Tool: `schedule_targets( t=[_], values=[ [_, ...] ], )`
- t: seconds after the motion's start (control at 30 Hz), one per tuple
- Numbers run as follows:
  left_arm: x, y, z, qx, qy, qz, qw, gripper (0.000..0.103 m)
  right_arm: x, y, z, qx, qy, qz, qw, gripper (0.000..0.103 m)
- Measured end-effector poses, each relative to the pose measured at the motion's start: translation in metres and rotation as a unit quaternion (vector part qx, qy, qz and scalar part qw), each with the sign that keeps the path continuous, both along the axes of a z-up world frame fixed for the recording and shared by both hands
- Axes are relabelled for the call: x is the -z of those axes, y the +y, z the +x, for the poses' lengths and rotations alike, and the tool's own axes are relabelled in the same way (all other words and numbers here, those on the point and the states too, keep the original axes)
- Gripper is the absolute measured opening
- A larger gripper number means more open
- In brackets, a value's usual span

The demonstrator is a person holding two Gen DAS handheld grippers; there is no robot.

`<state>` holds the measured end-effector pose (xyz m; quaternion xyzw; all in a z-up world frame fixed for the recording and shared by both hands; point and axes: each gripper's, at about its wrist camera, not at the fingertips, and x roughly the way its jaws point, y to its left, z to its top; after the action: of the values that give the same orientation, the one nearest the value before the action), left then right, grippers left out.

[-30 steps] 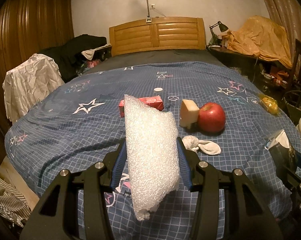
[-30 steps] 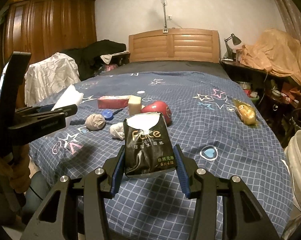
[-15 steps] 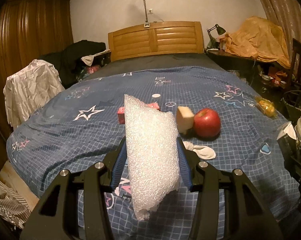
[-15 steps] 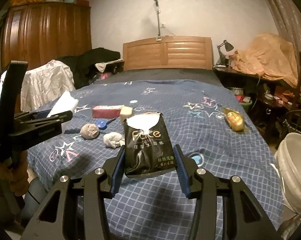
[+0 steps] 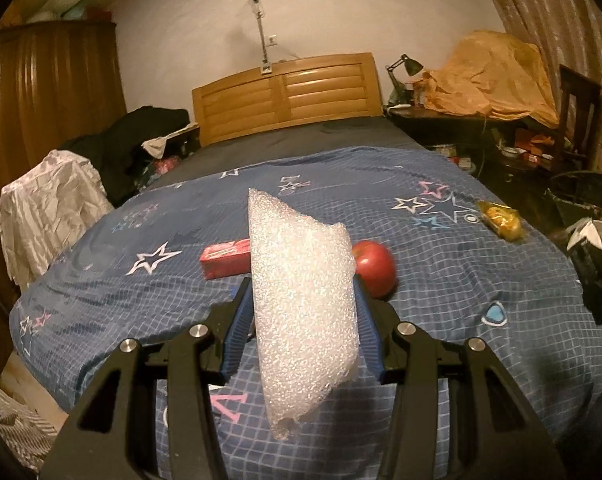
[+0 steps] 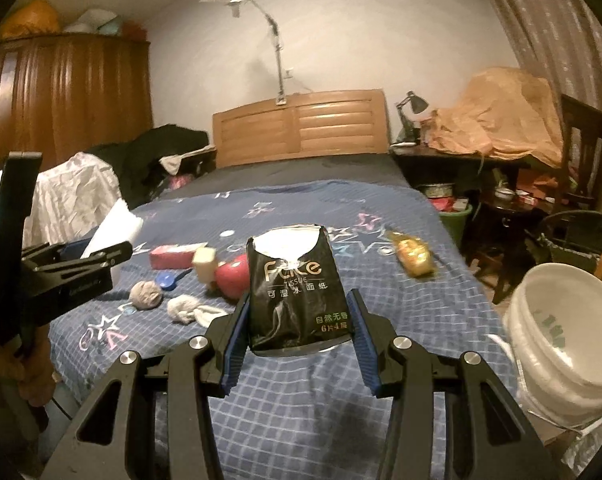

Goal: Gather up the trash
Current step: 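Carry the bubble wrap and tissue pack in both grippers over the bucket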

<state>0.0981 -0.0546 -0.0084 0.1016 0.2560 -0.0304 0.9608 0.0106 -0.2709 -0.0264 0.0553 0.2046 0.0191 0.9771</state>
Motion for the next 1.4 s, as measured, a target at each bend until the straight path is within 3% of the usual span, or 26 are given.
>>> schedule_targets(
  t=[0.4, 0.7, 1.07, 1.4],
  values=[
    [-0.003, -0.066, 0.003, 0.060, 0.001, 0.013, 0.9981, 0.046, -0.003, -0.076, -0.027, 0.074, -0.011, 0.013, 0.997, 0.048],
    [-0.004, -0.143, 0.007, 0.128, 0.004, 0.020, 0.9915, 0.046, -0.009, -0.154, -0.053, 0.147, -0.010, 0.007, 0.989, 0.048],
    [-0.001, -0.242, 0.010, 0.222, 0.018, 0.036, 0.9742, 0.046, -0.031, -0.263, -0.085, 0.216, 0.000, 0.008, 0.976, 0.048],
    [0.004, -0.329, 0.017, 0.298, 0.047, 0.043, 0.9524, 0.046, -0.043, -0.335, -0.092, 0.234, 0.035, 0.019, 0.971, 0.048]
  ],
)
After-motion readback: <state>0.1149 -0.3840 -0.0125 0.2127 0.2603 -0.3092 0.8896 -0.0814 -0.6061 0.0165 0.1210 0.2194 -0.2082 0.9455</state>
